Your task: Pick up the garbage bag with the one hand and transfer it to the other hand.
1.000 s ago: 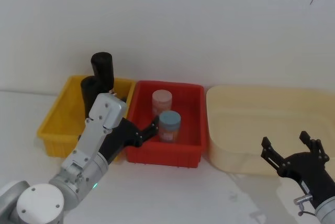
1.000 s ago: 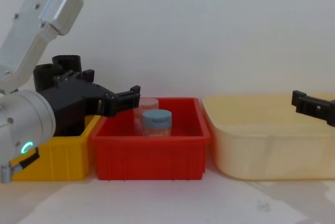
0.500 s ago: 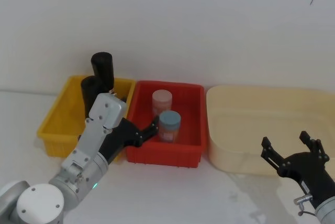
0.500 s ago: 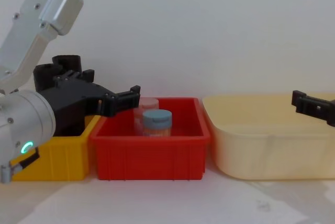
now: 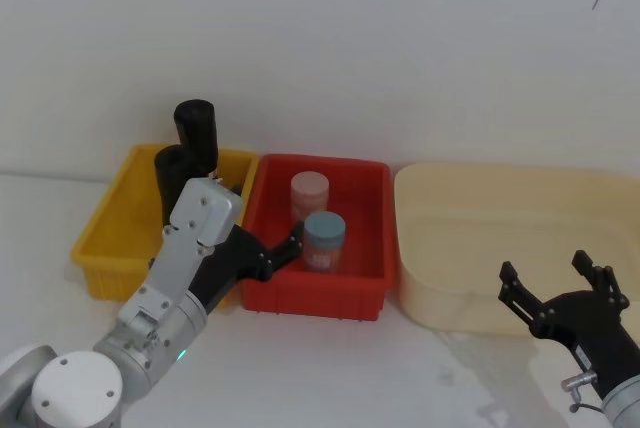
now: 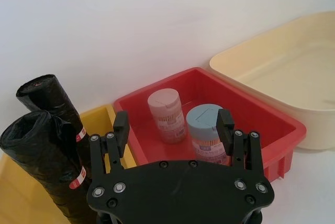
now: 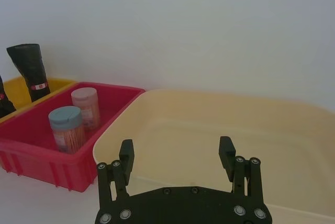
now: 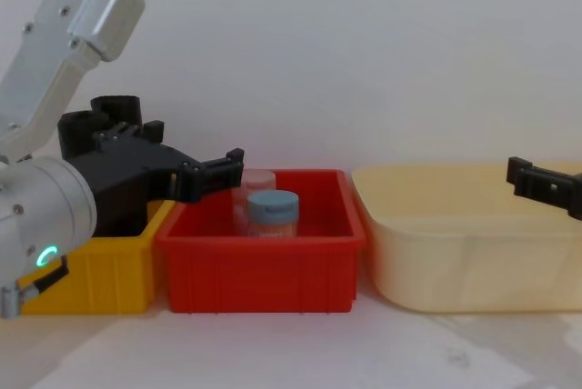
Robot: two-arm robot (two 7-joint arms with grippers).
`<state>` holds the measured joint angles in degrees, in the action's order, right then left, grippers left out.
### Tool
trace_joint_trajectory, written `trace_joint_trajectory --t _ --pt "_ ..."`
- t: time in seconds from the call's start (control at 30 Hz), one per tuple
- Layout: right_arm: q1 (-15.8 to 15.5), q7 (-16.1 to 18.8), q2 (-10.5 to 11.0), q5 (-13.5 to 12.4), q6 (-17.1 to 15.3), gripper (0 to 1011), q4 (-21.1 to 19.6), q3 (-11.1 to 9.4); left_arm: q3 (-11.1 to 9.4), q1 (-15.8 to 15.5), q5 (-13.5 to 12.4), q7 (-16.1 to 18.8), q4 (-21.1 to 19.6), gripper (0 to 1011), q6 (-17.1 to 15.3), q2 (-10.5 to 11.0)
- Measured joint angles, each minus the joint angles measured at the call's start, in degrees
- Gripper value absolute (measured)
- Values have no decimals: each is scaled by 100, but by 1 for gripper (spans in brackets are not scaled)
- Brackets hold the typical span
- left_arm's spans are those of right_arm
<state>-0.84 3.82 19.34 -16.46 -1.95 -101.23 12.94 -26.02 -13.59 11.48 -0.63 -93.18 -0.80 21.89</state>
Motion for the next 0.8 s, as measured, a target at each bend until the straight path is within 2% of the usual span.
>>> trace_joint_trajectory --t 0.2,0.4,0.6,0.8 --pt "29 3 -8 11 -6 1000 13 11 0 -13 0 -9 4 1001 -6 0" --pt "189 113 -21 52 -59 1000 88 83 11 -146 60 -181 13 1002 -153 3" --pt "415 279 -22 94 -189 1000 161 204 97 -254 267 -395 -172 1002 -494 40" --pt "768 546 -49 146 -513 1000 251 424 318 -164 585 -511 -595 1001 -1063 154"
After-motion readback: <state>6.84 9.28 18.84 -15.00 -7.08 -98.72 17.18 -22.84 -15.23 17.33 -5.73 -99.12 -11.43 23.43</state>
